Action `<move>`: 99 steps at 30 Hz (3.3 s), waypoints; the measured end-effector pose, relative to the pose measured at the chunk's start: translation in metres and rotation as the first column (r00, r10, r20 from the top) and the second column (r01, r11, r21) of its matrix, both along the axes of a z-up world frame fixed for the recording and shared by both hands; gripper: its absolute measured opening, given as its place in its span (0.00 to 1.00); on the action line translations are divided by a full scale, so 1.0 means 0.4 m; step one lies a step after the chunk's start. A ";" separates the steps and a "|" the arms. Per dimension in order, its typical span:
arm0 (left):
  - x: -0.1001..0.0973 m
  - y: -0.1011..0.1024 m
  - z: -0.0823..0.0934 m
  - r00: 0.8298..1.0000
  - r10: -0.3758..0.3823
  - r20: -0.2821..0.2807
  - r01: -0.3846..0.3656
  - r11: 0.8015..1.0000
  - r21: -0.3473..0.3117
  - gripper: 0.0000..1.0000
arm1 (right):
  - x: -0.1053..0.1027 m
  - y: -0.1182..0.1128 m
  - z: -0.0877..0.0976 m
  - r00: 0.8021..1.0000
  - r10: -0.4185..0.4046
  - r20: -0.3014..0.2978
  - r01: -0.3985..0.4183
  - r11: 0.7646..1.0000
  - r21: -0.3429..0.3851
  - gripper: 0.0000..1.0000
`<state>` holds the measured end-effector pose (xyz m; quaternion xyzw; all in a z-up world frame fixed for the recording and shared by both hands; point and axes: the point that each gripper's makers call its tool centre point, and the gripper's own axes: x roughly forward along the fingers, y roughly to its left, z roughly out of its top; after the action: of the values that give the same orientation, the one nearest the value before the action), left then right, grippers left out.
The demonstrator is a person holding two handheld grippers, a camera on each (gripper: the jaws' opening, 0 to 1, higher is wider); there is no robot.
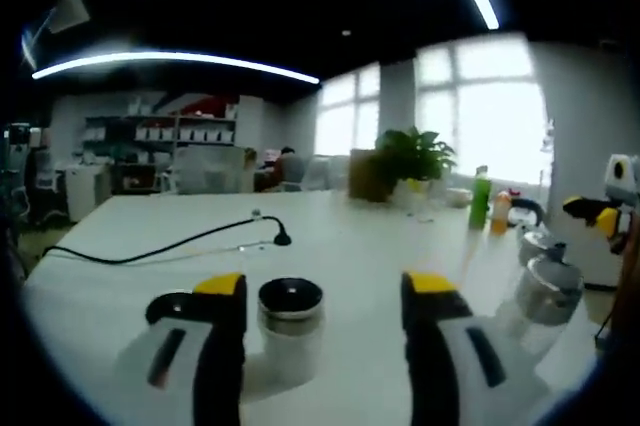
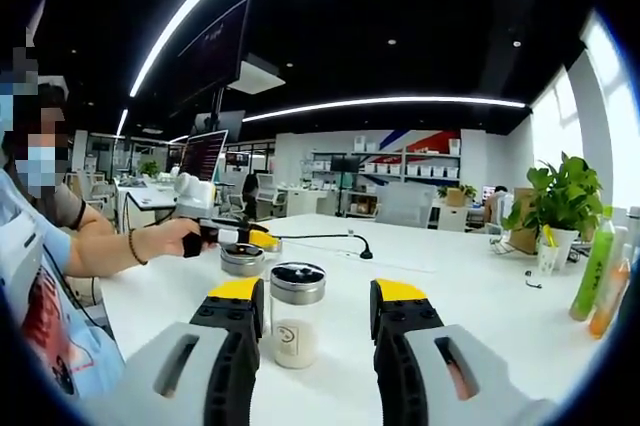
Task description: Rotate the seasoning bottle until the label or dispensing opening points toward the visible target arrow and the bottle remains upright within the marked orientation range
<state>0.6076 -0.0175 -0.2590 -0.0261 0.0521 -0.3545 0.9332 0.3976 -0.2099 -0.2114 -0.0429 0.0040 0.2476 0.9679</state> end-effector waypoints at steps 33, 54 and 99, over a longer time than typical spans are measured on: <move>0.052 -0.007 -0.050 0.995 0.097 -0.011 -0.096 0.994 0.053 0.50 | -0.003 0.009 -0.004 1.000 0.011 -0.009 -0.011 1.000 0.001 0.43; 0.057 0.001 -0.055 0.990 0.118 0.074 -0.126 0.987 0.105 0.34 | -0.003 -0.001 -0.007 1.000 0.004 -0.015 -0.004 1.000 0.008 0.42; -0.210 0.041 0.069 0.989 -0.114 0.096 0.111 0.993 0.037 0.33 | 0.008 -0.015 -0.018 1.000 -0.010 -0.027 0.011 1.000 0.017 0.41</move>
<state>0.5234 -0.0012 -0.2315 0.0092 0.0132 -0.4067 0.9134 0.4009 -0.2160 -0.2186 -0.0311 0.0150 0.2430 0.9694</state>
